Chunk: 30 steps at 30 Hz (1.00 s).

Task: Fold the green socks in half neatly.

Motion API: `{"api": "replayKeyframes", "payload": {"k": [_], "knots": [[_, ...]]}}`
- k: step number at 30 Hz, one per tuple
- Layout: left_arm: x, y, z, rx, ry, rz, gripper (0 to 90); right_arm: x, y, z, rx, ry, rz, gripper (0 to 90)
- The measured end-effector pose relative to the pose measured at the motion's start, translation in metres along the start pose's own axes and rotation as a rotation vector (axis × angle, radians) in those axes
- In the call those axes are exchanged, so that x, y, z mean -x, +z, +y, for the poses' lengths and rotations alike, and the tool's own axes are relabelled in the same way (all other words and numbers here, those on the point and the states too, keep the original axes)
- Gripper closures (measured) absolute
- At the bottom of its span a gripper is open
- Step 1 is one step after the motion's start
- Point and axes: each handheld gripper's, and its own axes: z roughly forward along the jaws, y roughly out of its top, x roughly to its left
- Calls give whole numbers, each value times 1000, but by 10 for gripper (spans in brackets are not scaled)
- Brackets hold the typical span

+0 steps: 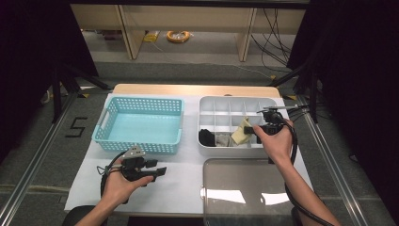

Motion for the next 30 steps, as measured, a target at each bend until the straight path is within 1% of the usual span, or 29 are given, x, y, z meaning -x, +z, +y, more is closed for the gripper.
{"api": "replayKeyframes", "payload": {"k": [1, 2, 3, 4, 5, 6, 7, 9, 10, 11, 12, 13, 14, 15, 16, 18, 20, 21, 22, 23, 24, 25, 26, 27, 28, 29, 30], "knots": [[0, 0, 0, -1, -1, -8, 459, -1, 0, 0, -10, 20, 3, 718], [0, 0, 0, 0, -3, -8, 459, 0, 2, -1, -14, 11, -3, 718], [0, 1, 0, 5, -4, -8, 459, -2, 1, -1, -40, 41, -3, 718], [0, 1, 0, 5, -4, -8, 459, -2, 1, -1, -40, 41, -3, 718], [0, 1, -1, 2, -1, -8, 459, -1, 2, -1, -35, 25, -8, 718], [1, 1, 0, 5, -3, -8, 459, 0, 6, -2, -26, -10, -10, 718], [1, 1, 0, 6, -3, -8, 459, 0, 5, -1, -32, -10, -25, 718], [0, 0, 0, -3, 1, -9, 459, -2, 6, -1, -52, 38, -30, 718], [0, 0, -1, -2, 1, -7, 459, -2, 6, -1, -56, 37, -30, 718], [0, 0, -1, -3, 1, -8, 459, -5, 5, -2, -60, 86, -16, 718], [0, 0, -1, -3, -1, -11, 459, -4, 6, -1, -59, 66, -27, 718], [0, 0, -1, -2, 0, -11, 459, 0, 7, -2, -60, 17, -50, 718], [0, 0, -1, -3, 0, -12, 459, 2, 8, -2, -62, -9, -48, 718], [0, 0, -1, -2, -1, -12, 459, 2, 9, -2, -60, -10, -57, 718], [0, 0, -1, -5, 2, -11, 459, 0, 9, -3, -62, 4, -64, 718], [0, 1, -1, -13, 6, -13, 459, -2, 9, -3, -73, 6, -65, 718], [1, 1, -1, -7, 6, -5, 459, -2, 12, -4, -78, 2, -68, 718], [1, 1, -1, -11, 6, -13, 458, -2, 13, -4, -74, -12, -76, 718], [1, 1, -1, -11, 6, -10, 458, -3, 13, -4, -98, -1, -79, 718], [1, 1, -1, -13, 6, -13, 458, -5, 13, -4, -105, -9, -81, 718], [0, 1, -1, -12, 7, -13, 458, -7, 15, -4, -104, 15, -82, 718], [0, 1, -1, -12, 6, -14, 458, -7, 15, -4, -107, -9, -82, 717], [0, 1, -1, -12, 6, -13, 458, -5, 16, -4, -107, -37, -95, 717], [0, 1, -1, -9, 1, -14, 458, -6, 16, -3, -113, -41, -100, 717], [0, 1, -1, -9, 1, -14, 458, -6, 16, -3, -129, -44, -90, 717], [0, 1, -1, -12, 4, -6, 458, -10, 18, -4, -135, -10, -99, 716], [1, 2, -1, -1, 3, -3, 458, -8, 18, -4, -131, -44, -102, 716]]}}
